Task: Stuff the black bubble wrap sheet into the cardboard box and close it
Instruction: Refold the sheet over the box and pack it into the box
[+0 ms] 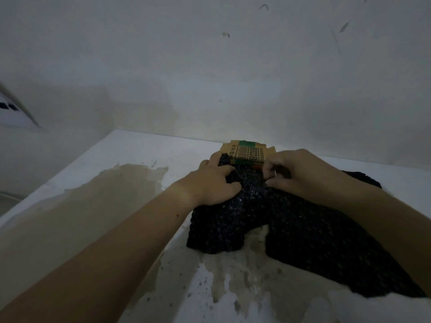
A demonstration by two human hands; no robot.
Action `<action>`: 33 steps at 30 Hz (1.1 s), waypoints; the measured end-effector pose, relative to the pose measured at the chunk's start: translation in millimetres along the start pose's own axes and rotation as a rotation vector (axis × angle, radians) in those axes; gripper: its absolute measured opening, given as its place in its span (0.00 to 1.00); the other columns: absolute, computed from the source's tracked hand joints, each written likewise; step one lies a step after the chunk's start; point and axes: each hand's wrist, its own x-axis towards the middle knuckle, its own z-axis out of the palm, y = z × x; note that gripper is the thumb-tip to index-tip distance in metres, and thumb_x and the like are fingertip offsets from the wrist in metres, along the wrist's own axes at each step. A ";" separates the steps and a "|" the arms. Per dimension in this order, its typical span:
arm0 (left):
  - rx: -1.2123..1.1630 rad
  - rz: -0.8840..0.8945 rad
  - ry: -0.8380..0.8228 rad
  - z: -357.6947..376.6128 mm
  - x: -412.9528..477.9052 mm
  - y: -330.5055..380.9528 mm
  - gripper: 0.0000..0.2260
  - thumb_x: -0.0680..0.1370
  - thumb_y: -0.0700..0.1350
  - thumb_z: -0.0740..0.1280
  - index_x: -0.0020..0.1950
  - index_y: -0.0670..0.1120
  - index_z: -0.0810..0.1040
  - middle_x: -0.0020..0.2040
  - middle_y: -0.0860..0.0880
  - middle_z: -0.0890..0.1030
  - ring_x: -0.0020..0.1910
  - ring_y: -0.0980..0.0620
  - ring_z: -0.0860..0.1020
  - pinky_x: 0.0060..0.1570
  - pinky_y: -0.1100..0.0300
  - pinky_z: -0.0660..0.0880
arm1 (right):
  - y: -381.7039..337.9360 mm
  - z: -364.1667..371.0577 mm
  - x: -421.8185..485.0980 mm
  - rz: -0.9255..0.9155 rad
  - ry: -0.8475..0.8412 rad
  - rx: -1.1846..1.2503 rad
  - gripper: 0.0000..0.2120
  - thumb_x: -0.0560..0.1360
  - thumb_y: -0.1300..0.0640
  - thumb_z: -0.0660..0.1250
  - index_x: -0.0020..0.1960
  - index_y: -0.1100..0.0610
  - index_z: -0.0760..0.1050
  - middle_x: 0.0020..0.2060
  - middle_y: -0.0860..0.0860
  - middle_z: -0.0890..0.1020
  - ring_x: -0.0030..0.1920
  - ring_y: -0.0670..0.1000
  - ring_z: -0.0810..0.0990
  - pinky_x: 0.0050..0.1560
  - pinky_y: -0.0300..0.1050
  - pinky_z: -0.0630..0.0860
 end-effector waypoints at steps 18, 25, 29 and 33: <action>-0.058 -0.015 0.013 4.4 3.4 -1.0 0.29 0.78 0.61 0.58 0.78 0.54 0.61 0.79 0.57 0.44 0.76 0.46 0.50 0.71 0.46 0.60 | -11.3 15.6 3.9 0.088 -0.539 -0.603 0.24 0.67 0.47 0.68 0.63 0.49 0.74 0.61 0.50 0.73 0.61 0.57 0.62 0.58 0.55 0.57; -0.045 -0.040 -0.012 1.4 3.2 2.6 0.30 0.78 0.61 0.59 0.78 0.54 0.60 0.79 0.56 0.44 0.76 0.44 0.51 0.71 0.45 0.61 | -9.5 21.1 2.0 0.054 -0.392 -0.607 0.25 0.68 0.40 0.69 0.61 0.50 0.75 0.60 0.51 0.69 0.60 0.57 0.62 0.59 0.54 0.59; -0.037 -0.043 -0.004 2.3 3.8 2.5 0.30 0.78 0.62 0.59 0.78 0.54 0.60 0.79 0.55 0.43 0.76 0.44 0.51 0.70 0.45 0.62 | -9.3 4.7 -17.2 -0.013 -0.141 -0.594 0.22 0.68 0.41 0.67 0.61 0.44 0.74 0.60 0.45 0.72 0.62 0.54 0.65 0.60 0.52 0.64; -0.036 -0.047 -0.002 3.3 4.7 0.5 0.30 0.78 0.63 0.58 0.78 0.54 0.60 0.79 0.56 0.43 0.76 0.44 0.51 0.70 0.44 0.62 | -15.1 -4.9 -27.4 -0.044 -0.100 -0.549 0.17 0.70 0.45 0.68 0.58 0.43 0.77 0.53 0.41 0.79 0.60 0.52 0.69 0.58 0.50 0.65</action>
